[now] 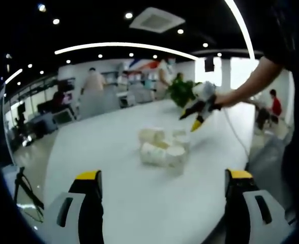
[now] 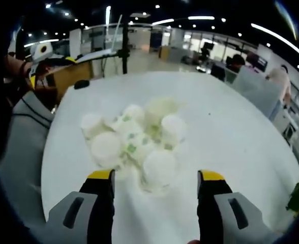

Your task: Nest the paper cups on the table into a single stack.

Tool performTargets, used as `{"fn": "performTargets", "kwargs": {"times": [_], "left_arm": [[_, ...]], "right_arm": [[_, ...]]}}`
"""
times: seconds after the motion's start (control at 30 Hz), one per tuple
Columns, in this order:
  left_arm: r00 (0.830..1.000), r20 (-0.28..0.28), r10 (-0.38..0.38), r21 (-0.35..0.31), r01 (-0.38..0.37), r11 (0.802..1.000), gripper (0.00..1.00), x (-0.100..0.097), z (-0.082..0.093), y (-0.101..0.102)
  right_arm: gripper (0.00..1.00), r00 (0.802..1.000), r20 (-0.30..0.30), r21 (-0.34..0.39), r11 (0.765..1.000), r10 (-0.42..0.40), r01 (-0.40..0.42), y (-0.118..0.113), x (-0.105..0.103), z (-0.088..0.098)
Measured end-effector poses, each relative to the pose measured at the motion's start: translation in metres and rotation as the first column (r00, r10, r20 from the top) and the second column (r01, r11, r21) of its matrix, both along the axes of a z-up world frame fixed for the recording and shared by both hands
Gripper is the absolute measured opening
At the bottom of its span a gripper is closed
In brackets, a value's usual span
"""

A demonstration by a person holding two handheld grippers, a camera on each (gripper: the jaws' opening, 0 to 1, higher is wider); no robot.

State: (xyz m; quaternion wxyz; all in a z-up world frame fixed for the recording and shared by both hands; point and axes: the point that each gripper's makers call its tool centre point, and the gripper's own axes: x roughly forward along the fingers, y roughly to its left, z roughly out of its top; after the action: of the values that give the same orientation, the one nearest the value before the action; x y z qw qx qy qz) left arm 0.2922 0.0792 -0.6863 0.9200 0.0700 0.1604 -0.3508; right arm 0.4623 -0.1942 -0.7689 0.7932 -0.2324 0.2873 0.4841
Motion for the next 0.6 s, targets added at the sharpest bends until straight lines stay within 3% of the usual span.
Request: {"fn": "performTargets", "kwargs": {"times": [0.6], "left_arm": [[1.000,-0.008,0.019,-0.018,-0.019,1.000,0.98,-0.004,0.002,-0.003]], "right_arm": [[0.51,0.998,-0.035,-0.029,0.998,0.048,-0.049,0.010,0.009,-0.015]]}}
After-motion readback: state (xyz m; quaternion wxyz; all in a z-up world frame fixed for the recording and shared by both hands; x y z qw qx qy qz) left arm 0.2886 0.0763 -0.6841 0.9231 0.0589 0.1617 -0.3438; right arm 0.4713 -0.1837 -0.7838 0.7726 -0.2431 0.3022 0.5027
